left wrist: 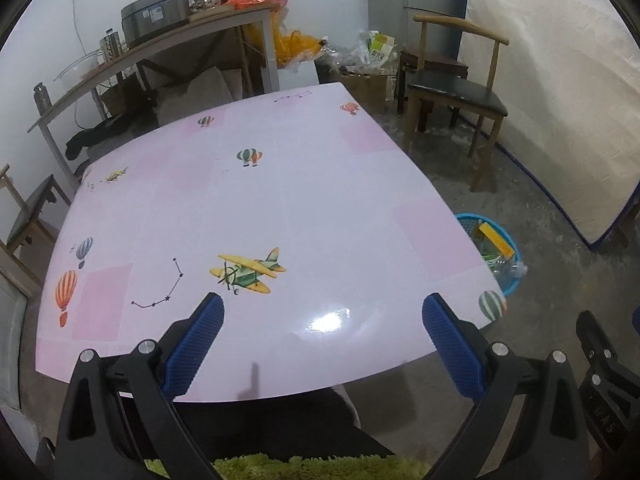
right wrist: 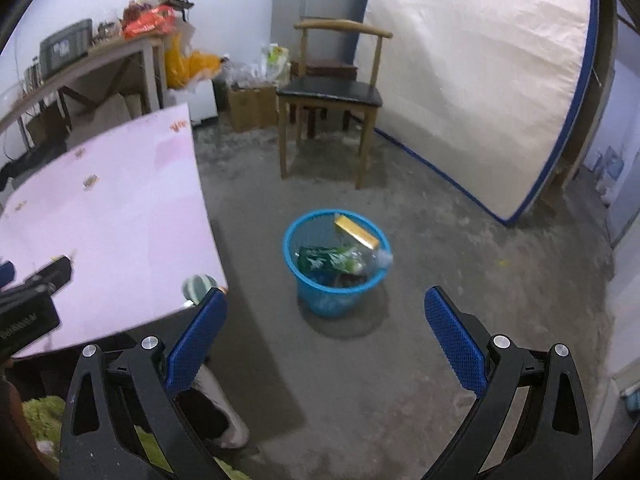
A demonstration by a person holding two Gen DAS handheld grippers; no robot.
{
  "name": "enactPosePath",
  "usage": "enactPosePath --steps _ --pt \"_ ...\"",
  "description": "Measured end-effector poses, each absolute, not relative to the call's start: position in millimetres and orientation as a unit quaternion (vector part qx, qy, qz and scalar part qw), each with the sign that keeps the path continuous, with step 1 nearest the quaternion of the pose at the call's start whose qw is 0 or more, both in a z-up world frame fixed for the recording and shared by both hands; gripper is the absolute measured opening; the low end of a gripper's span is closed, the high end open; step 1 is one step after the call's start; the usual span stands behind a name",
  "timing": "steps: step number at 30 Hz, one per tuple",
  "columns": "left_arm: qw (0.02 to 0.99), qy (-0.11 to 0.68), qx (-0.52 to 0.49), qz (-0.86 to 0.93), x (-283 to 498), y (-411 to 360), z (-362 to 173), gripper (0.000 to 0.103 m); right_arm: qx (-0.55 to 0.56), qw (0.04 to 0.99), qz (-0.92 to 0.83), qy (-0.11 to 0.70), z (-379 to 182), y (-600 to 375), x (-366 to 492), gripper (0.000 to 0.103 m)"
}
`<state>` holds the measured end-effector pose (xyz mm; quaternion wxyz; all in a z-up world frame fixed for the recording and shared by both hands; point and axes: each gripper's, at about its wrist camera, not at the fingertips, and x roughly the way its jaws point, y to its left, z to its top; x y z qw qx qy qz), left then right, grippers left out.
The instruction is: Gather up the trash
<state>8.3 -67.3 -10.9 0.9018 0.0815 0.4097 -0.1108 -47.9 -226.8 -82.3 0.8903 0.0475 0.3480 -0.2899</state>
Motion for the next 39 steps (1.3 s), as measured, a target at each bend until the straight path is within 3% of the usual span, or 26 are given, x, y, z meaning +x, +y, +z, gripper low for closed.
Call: enactPosePath --steps 20,39 --pt "0.898 0.395 0.152 -0.118 4 -87 -9 0.097 0.068 0.876 -0.337 0.338 -87 -239 -72 0.095" --pt "0.891 0.411 0.139 -0.131 3 -84 -11 0.097 0.068 0.879 -0.334 0.334 -87 -239 -74 0.095"
